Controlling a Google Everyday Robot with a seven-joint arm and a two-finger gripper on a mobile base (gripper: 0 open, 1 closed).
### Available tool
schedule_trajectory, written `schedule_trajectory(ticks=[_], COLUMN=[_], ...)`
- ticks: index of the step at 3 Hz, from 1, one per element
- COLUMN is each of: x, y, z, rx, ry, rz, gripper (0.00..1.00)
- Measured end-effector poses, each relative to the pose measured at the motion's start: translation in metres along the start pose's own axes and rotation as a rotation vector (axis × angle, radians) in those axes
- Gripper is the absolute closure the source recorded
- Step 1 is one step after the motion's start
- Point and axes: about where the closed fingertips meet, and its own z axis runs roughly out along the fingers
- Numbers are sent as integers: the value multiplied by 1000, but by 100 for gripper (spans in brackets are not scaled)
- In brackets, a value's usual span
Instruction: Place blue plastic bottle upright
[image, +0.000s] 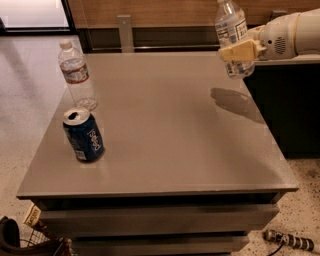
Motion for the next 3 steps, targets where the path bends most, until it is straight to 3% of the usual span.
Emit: schedule_trajectory(ticks=[1,2,3], x=[-4,-4,0], y=[6,6,4], z=[11,26,52], rx=[-62,-127,-221], ry=[-64,-122,-181], rz=[-146,-230,-249], gripper=[100,100,100])
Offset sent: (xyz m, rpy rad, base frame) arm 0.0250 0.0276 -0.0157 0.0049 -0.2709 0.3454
